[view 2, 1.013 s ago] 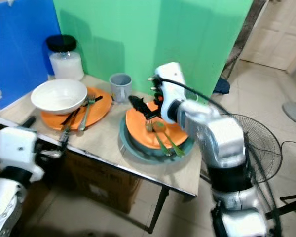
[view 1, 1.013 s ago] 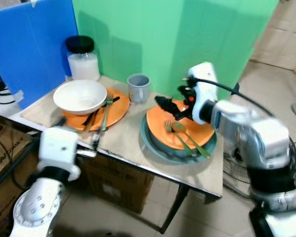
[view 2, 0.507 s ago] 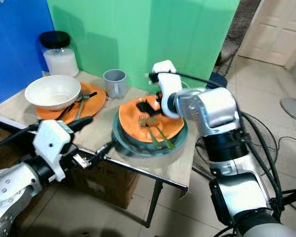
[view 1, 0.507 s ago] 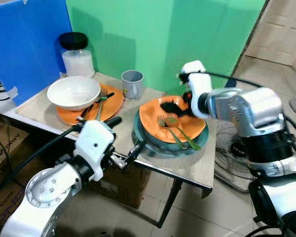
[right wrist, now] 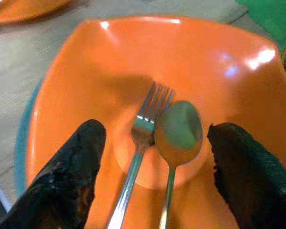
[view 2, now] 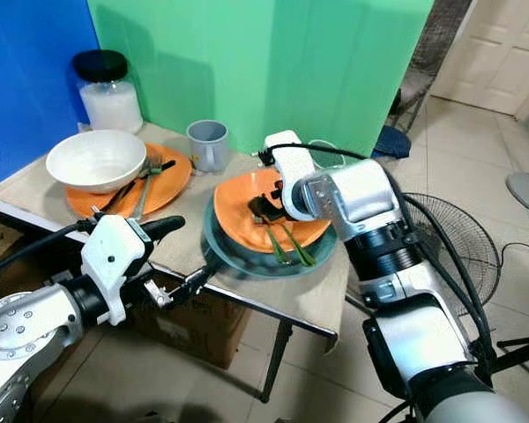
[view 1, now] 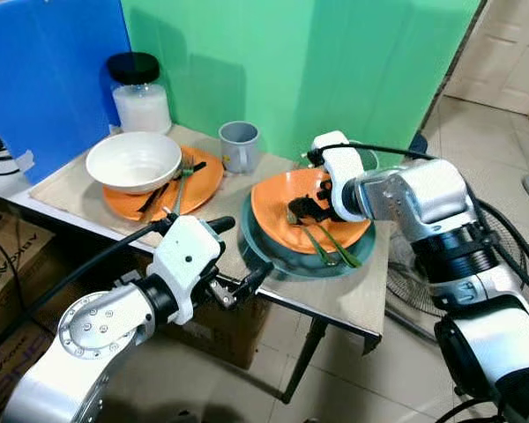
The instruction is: Setting the table
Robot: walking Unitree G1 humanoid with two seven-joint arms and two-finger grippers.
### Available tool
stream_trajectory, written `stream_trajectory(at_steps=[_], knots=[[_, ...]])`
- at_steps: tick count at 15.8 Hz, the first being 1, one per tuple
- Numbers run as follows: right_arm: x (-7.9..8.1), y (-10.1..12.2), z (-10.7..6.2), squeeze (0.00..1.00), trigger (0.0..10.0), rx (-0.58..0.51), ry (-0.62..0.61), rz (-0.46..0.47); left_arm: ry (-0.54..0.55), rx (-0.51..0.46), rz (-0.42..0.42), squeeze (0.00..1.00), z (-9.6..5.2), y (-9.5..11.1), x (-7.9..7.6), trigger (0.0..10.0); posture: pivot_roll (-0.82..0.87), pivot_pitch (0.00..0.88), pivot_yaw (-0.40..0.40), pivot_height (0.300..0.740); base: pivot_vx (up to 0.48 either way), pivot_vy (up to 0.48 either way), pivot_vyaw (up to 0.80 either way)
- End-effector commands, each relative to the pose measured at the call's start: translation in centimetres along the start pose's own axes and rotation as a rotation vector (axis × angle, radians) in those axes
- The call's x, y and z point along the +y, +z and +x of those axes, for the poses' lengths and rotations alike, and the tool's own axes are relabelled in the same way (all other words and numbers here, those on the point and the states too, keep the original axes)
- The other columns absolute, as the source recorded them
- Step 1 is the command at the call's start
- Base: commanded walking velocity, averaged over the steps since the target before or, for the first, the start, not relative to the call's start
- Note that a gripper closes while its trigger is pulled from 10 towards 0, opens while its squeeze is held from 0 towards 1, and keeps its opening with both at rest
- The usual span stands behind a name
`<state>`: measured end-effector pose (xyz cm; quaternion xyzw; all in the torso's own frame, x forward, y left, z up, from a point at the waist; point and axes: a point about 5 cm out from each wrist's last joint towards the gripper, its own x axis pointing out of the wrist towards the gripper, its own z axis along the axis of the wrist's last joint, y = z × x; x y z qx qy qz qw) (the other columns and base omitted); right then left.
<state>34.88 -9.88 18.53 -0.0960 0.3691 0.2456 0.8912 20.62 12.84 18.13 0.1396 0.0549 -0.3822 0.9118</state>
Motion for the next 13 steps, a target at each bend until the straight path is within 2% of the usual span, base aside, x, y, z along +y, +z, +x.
stream_trajectory(at_steps=[1,2,3,5,6,7,9,10,11,13], knots=[[-0.1,0.8,-0.3,0.00,3.1,-0.017,-0.021,-0.020,-0.022,0.004,0.003,0.00,0.1,0.1,-0.3,10.0,-0.02,0.009,-0.074,0.740,0.000,0.000,0.00],[-0.2,1.0,-0.4,0.00,2.0,-0.014,-0.028,-0.032,-0.027,0.008,0.003,0.00,0.1,0.1,-0.3,10.0,-0.02,0.008,-0.075,0.740,0.000,0.000,0.00],[-0.4,1.0,-0.4,0.00,1.6,-0.009,-0.035,-0.041,-0.028,0.010,0.004,0.00,0.1,0.1,-0.4,10.0,-0.03,0.006,-0.075,0.740,0.000,0.000,0.00],[-0.7,0.8,-0.4,0.00,2.0,0.012,-0.040,-0.059,-0.035,0.014,0.004,0.00,0.1,0.1,-0.4,10.0,-0.03,0.007,-0.073,0.740,0.000,0.000,0.00],[-0.7,0.6,-0.3,0.00,2.9,0.028,-0.035,-0.071,-0.039,0.016,0.006,0.00,0.1,0.1,-0.4,10.0,-0.03,0.006,-0.074,0.740,0.000,0.000,0.00],[-0.7,0.3,-0.3,0.00,3.3,0.046,-0.037,-0.089,-0.044,0.018,0.007,0.00,0.2,0.0,-0.5,10.0,-0.03,0.006,-0.074,0.740,0.000,0.000,0.00],[-0.6,0.0,-0.3,0.00,5.1,0.067,-0.023,-0.105,-0.054,0.025,0.009,0.00,0.2,0.0,-0.6,10.0,-0.04,0.007,-0.073,0.740,0.000,0.000,0.00],[-0.7,-0.1,-0.4,0.00,9.8,0.069,-0.022,-0.117,-0.054,0.026,0.009,0.00,0.2,0.0,-0.6,10.0,-0.04,0.007,-0.072,0.740,0.000,0.000,0.00],[-0.9,-0.1,-0.6,0.00,10.0,0.070,-0.036,-0.127,-0.054,0.026,0.008,0.00,0.2,0.0,-0.6,10.0,-0.04,0.008,-0.071,0.740,0.000,0.000,0.00],[-1.4,-0.1,-0.9,0.00,10.0,0.056,-0.032,-0.067,-0.054,0.027,0.006,0.00,0.1,0.0,-0.6,10.0,-0.04,0.009,-0.068,0.740,0.000,0.000,0.00]])
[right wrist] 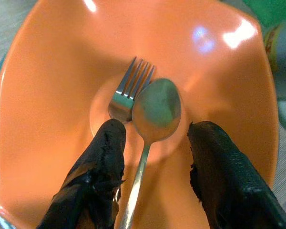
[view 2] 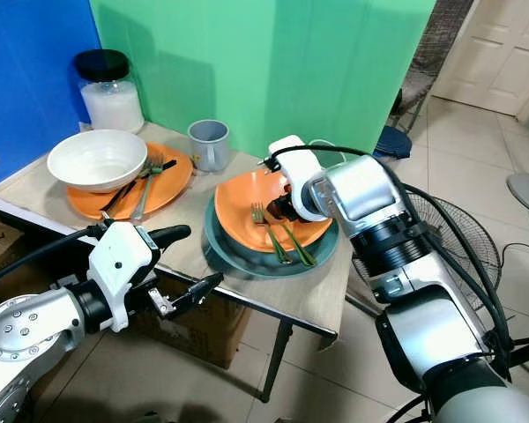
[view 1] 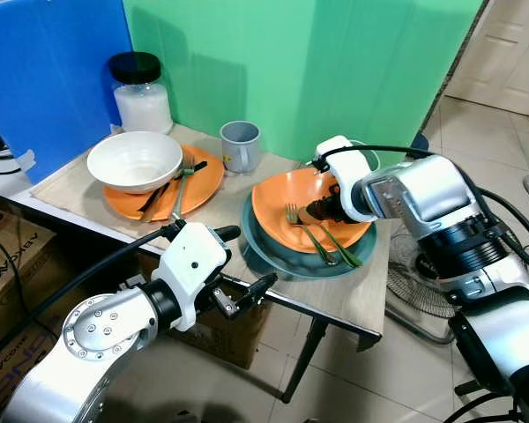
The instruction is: Setting the table
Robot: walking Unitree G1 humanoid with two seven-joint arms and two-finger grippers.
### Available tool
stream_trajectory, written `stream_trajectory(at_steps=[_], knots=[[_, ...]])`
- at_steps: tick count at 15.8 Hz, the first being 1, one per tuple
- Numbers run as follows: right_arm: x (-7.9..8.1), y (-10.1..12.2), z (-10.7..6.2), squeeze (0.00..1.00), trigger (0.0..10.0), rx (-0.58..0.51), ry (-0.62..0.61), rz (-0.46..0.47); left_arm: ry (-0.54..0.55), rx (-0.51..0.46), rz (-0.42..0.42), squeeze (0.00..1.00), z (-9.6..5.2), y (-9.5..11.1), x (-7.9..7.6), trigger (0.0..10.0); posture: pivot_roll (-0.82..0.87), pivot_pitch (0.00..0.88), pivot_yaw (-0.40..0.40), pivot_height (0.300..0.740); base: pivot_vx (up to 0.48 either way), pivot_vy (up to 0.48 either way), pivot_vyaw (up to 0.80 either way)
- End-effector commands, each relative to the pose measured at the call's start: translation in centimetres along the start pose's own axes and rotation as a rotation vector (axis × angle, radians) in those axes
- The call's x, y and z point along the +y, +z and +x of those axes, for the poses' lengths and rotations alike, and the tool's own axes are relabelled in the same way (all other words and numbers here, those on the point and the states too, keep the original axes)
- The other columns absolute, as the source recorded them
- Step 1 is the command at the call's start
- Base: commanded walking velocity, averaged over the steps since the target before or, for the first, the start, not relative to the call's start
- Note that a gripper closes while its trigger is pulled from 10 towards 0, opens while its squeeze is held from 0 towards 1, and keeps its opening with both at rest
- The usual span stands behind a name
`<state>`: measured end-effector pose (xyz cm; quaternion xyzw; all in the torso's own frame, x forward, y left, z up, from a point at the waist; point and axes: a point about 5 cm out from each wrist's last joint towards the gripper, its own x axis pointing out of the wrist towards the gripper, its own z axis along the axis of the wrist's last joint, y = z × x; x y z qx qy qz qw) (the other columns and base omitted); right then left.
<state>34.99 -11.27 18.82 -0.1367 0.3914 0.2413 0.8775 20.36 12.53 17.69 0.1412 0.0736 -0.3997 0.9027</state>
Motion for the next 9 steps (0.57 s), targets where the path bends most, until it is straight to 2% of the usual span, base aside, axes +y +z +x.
stream_trajectory(at_steps=[1,3,5,6,7,8,9], knots=[[-0.5,0.0,-0.6,0.58,10.0,-0.013,0.004,0.049,-0.016,-0.004,0.009,0.00,0.0,0.3,-0.2,10.0,-0.05,0.011,-0.065,0.740,0.000,0.000,0.00],[-0.3,-0.4,-1.0,0.83,10.0,0.007,0.021,0.072,-0.022,-0.004,0.004,0.00,0.2,0.2,-0.3,10.0,-0.05,0.013,-0.067,0.740,0.000,0.000,0.00],[0.0,-0.7,-1.1,0.85,10.0,0.023,0.036,0.077,-0.024,-0.005,0.003,0.00,0.3,0.2,-0.3,10.0,-0.06,0.014,-0.068,0.740,0.000,0.000,0.00],[0.2,-0.8,-1.2,0.84,10.0,0.035,0.046,0.076,-0.027,-0.006,0.002,0.00,0.3,0.2,-0.4,10.0,-0.06,0.013,-0.071,0.740,0.000,0.000,0.00],[0.3,-1.1,-1.1,0.26,10.0,0.055,0.039,0.068,-0.032,-0.006,0.000,0.00,0.4,0.2,-0.4,10.0,-0.06,0.010,-0.072,0.740,0.000,0.000,0.00],[0.4,-1.3,-1.0,0.00,10.0,0.071,0.029,0.065,-0.037,-0.005,0.000,0.00,0.5,0.1,-0.5,10.0,-0.06,0.009,-0.073,0.740,0.000,0.000,0.00],[0.4,-1.5,-0.9,0.00,10.0,0.077,0.025,0.062,-0.040,-0.005,-0.001,0.00,0.5,0.1,-0.6,10.0,-0.06,0.008,-0.075,0.740,0.000,0.000,0.00]])
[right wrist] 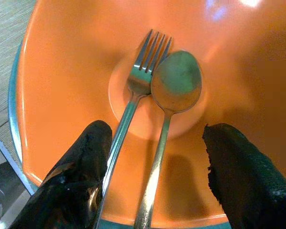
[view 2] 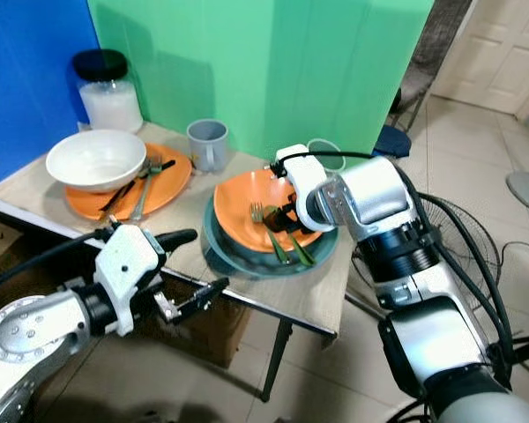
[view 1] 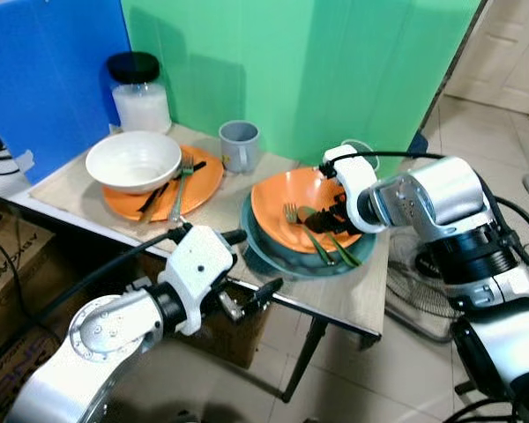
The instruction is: Setting the table
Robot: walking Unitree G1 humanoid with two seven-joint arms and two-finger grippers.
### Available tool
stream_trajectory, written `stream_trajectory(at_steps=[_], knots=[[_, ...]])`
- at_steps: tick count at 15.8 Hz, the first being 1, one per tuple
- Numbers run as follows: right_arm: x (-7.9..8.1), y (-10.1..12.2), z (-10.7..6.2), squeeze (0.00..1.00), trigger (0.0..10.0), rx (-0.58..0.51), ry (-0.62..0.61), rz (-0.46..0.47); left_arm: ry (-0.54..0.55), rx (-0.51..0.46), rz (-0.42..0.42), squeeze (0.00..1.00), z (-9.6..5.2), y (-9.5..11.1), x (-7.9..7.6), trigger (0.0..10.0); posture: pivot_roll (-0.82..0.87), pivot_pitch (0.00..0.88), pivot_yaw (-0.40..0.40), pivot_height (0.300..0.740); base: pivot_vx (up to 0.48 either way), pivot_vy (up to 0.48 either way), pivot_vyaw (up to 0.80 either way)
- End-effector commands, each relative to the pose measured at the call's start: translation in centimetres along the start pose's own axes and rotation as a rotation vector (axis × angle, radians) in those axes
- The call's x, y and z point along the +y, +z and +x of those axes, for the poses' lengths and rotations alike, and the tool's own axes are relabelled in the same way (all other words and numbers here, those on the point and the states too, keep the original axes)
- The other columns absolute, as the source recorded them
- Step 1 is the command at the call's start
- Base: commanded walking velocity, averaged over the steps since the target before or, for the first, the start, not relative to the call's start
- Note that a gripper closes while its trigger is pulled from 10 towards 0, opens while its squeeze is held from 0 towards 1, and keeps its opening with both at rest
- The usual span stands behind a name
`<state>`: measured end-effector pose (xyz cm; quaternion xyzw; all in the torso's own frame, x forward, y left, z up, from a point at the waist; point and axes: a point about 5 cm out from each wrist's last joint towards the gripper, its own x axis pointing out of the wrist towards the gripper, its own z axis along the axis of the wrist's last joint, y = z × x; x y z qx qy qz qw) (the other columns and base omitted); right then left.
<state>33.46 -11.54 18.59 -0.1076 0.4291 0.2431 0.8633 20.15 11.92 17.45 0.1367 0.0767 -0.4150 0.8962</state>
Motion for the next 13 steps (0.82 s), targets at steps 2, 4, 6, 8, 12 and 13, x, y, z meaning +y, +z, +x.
stream_trajectory(at_steps=[2,4,6,8,12,13], knots=[[0.0,-0.6,0.3,0.00,10.0,0.016,-0.027,0.014,-0.012,-0.002,0.005,0.00,0.2,0.1,-0.1,10.0,-0.06,0.006,-0.077,0.740,0.000,0.000,0.00],[0.1,-0.7,0.8,0.00,4.6,0.017,-0.030,0.023,-0.017,0.000,0.007,0.00,0.1,0.1,-0.2,10.0,-0.06,0.003,-0.080,0.740,0.000,0.000,0.00],[0.4,-0.8,1.0,0.00,4.0,0.023,-0.024,0.014,-0.016,0.002,0.008,0.00,0.0,0.1,-0.3,10.0,-0.05,0.001,-0.083,0.740,0.000,0.000,0.00],[0.5,-0.9,1.3,0.00,3.1,0.028,-0.025,0.008,-0.018,0.005,0.009,0.00,0.0,0.0,-0.4,10.0,-0.05,0.000,-0.087,0.740,0.000,0.000,0.00],[0.2,-1.2,1.7,0.00,1.7,0.037,-0.039,0.018,-0.019,0.008,0.011,0.00,0.0,0.0,-0.4,10.0,-0.05,0.000,-0.088,0.740,0.000,0.000,0.00],[0.1,-1.2,1.8,0.00,1.4,0.038,-0.042,0.017,-0.021,0.009,0.010,0.00,0.0,0.0,-0.4,10.0,-0.05,0.000,-0.087,0.740,0.000,0.000,0.00]])
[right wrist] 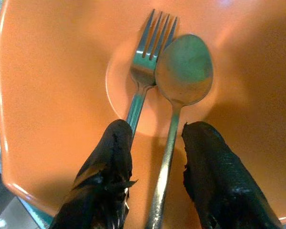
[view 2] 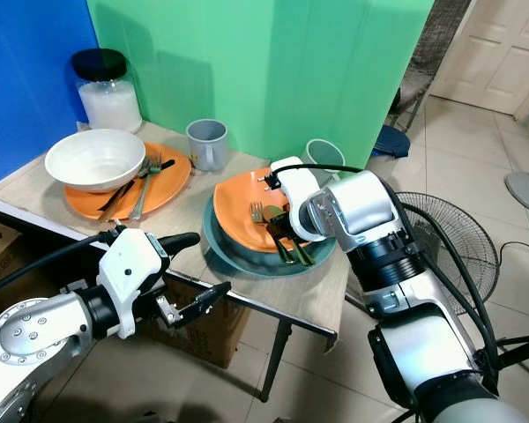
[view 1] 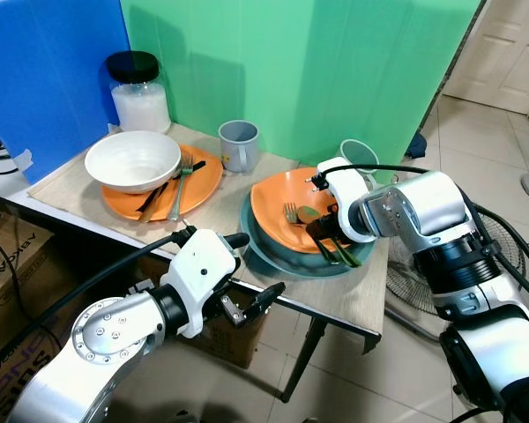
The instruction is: Setting the table
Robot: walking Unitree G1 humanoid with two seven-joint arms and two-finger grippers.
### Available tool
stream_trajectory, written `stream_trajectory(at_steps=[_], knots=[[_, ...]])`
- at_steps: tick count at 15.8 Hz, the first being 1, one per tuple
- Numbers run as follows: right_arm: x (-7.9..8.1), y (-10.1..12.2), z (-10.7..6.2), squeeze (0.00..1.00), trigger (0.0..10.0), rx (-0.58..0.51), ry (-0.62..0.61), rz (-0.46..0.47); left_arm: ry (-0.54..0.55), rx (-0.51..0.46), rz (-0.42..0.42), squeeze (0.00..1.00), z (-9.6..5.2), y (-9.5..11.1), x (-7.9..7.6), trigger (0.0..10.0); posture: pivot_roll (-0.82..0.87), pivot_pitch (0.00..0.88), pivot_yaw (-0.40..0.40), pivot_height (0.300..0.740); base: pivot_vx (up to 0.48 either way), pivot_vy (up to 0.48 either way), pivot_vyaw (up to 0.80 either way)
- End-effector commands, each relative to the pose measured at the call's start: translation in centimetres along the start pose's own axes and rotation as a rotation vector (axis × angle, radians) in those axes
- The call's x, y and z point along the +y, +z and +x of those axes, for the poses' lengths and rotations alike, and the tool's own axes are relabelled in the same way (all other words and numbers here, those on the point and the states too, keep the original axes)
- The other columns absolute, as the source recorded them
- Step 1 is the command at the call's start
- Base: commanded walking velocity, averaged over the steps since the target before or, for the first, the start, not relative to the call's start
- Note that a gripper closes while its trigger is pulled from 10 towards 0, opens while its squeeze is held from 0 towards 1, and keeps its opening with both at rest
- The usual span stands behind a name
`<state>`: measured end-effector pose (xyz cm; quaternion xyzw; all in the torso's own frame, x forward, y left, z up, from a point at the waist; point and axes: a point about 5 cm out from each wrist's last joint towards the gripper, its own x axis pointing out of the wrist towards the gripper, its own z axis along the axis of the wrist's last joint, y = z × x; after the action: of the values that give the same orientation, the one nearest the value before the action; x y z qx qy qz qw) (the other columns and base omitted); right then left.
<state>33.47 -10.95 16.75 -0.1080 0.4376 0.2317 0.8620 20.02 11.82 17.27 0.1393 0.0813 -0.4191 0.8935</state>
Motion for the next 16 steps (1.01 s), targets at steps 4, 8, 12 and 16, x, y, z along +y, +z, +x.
stream_trajectory(at_steps=[4,8,12,16], knots=[[-0.41,-0.24,0.28,0.00,0.5,0.017,-0.029,0.002,-0.017,0.005,0.008,0.00,-0.04,0.06,-0.30,10.0,-0.05,0.000,-0.086,0.740,0.000,0.000,0.00],[-0.43,-0.09,0.16,0.00,0.0,0.009,-0.023,0.006,-0.021,0.006,0.009,0.00,-0.10,0.06,-0.33,10.0,-0.05,0.000,-0.085,0.740,0.000,0.000,0.00],[-0.34,-0.01,0.05,0.00,0.0,0.004,-0.011,0.008,-0.022,0.008,0.010,0.00,-0.16,0.02,-0.28,10.0,-0.05,0.000,-0.085,0.740,0.000,0.000,0.00],[-0.15,0.14,0.07,0.00,0.7,-0.016,0.001,-0.024,-0.022,0.013,0.013,0.00,-0.15,-0.05,-0.21,10.0,-0.05,0.002,-0.085,0.740,0.000,0.000,0.00]])
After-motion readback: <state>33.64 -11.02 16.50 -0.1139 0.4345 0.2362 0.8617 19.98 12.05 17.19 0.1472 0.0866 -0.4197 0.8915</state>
